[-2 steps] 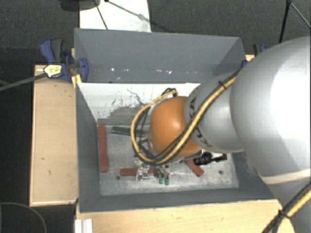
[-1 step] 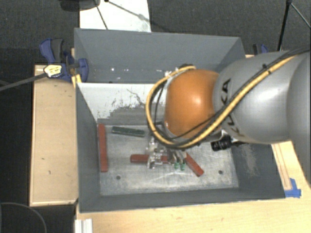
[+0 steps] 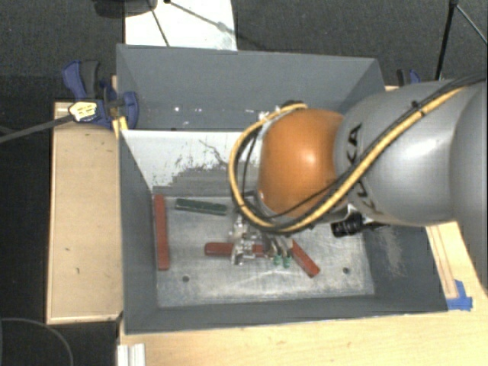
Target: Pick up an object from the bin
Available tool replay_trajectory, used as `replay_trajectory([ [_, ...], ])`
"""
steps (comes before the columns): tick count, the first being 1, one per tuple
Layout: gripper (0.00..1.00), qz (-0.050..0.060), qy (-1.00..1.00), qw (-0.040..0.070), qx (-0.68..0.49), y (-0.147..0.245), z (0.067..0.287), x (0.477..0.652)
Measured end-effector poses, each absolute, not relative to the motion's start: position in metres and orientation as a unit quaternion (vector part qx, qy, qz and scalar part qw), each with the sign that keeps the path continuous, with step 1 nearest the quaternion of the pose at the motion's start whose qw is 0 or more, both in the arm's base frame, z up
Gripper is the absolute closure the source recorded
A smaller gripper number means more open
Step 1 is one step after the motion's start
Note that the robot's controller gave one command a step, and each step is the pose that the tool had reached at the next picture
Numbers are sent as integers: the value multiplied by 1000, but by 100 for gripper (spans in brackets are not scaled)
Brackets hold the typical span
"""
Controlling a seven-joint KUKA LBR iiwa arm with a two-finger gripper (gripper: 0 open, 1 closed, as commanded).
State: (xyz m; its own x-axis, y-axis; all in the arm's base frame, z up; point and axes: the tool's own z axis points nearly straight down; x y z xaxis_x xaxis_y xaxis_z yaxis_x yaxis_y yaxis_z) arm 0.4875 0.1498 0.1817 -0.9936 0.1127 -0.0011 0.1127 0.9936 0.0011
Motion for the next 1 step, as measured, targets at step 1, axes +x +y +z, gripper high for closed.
replay_trajectory([
  [1,100,1,999,1,54,153,271,491],
])
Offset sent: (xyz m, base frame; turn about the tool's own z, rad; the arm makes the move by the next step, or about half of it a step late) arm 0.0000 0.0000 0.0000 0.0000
